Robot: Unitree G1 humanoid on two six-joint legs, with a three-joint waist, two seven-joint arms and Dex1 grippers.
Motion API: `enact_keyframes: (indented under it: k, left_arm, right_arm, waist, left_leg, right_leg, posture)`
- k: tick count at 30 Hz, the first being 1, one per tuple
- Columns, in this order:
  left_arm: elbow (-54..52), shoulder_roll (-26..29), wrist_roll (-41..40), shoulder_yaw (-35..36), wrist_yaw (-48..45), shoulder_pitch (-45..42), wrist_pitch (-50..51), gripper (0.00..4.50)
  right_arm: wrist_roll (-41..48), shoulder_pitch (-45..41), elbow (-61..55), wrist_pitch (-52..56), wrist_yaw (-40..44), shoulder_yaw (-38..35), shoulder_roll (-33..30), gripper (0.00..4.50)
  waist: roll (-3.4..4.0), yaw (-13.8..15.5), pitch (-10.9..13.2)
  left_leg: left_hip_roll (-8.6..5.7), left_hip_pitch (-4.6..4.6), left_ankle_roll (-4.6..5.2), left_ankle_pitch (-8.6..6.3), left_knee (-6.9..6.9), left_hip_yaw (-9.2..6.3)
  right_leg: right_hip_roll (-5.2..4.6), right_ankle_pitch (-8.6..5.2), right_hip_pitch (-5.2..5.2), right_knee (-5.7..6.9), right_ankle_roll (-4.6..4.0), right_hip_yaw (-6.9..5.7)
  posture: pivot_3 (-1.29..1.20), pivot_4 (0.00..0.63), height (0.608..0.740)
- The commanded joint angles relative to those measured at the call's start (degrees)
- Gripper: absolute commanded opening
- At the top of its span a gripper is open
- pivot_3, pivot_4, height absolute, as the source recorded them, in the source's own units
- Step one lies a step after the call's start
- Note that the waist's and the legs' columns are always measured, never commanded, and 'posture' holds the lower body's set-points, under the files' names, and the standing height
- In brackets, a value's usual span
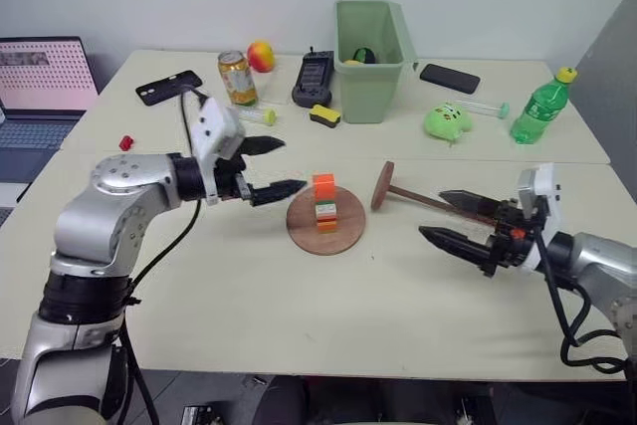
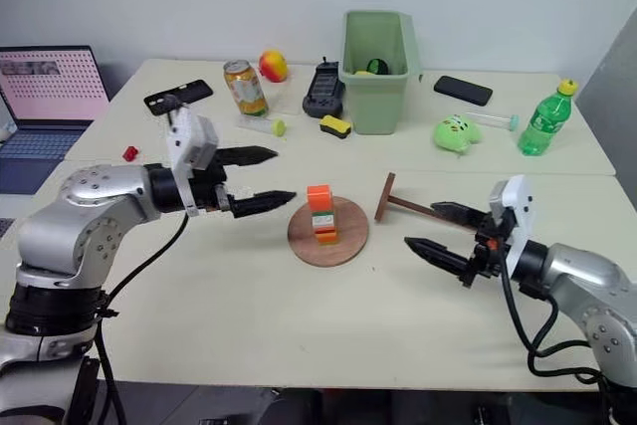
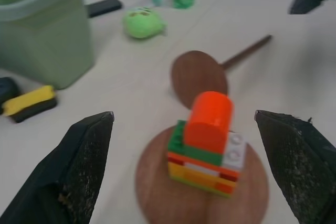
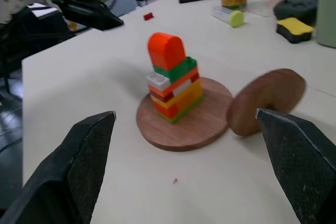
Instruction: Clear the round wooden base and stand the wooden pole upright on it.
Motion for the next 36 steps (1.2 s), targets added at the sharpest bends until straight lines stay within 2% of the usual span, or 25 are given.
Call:
enact_keyframes:
  k: [1, 10, 19, 23, 30, 36]
  left_arm:
    - [2.08, -0.24, 1.95, -2.77, -4.87, -3.00, -4.69, 4.50]
    - [17.72, -8.03, 9.66, -8.07, -7.76, -7.71, -17.64, 4.50]
    - [24.23, -12.10, 12.03, -8.54, -10.22, -10.62, -21.12, 4.50]
    - [25.85, -12.69, 12.63, -8.60, -11.64, -11.29, -21.68, 3.87]
    - [28.68, -13.53, 14.11, -8.83, -13.30, -12.06, -23.02, 2.40]
    - [30.65, -14.57, 15.24, -8.85, -13.60, -12.59, -24.07, 1.52]
  right_arm:
    - [2.76, -0.26, -3.82, 0.58, -1.86, -0.58, 0.83, 4.48]
    - [4.46, 0.78, -7.62, 1.57, -5.32, -0.21, 1.34, 4.48]
    - [6.31, 1.89, -9.37, 2.00, -8.29, -1.42, 1.03, 4.48]
    - [6.72, 2.45, -9.66, 1.73, -9.10, -1.76, 0.88, 4.50]
    - [7.25, 2.10, -9.31, 1.25, -10.16, -2.27, 0.89, 4.50]
    - [7.86, 1.13, -8.72, 1.29, -10.92, -2.51, 0.97, 4.50]
  waist:
    - [0.00, 0.05, 0.00]
    - [0.00, 0.10, 0.00]
    - [-0.02, 0.10, 0.01]
    - [-0.02, 0.08, 0.01]
    - [-0.02, 0.08, 0.01]
    - [-0.02, 0.09, 0.01]
  left_leg:
    - [0.00, -0.01, 0.00, 0.00, 0.01, -0.01]
    - [-0.05, -0.10, 0.01, 0.00, 0.19, 0.00]
    - [-0.06, -0.21, 0.04, -0.02, 0.40, -0.04]
    - [-0.06, -0.21, 0.06, -0.03, 0.41, -0.04]
    - [-0.07, -0.21, 0.07, -0.04, 0.42, -0.04]
    - [-0.07, -0.21, 0.07, -0.04, 0.43, -0.04]
  right_leg:
    - [0.01, 0.00, 0.00, 0.00, 0.00, -0.03]
    - [0.01, 0.00, 0.00, 0.01, 0.00, -0.06]
    - [0.02, 0.00, -0.01, 0.07, 0.00, -0.11]
    - [0.02, 0.00, 0.00, 0.08, 0.00, -0.12]
    - [0.02, 0.00, -0.01, 0.09, 0.00, -0.12]
    - [0.02, 0.00, -0.01, 0.10, 0.00, -0.12]
  posture:
    - [0.00, 0.150, 0.740]
    - [0.00, 0.150, 0.740]
    - [0.00, 0.150, 0.740]
    - [0.00, 0.150, 0.740]
    - [0.00, 0.150, 0.740]
    - [0.00, 0.150, 0.740]
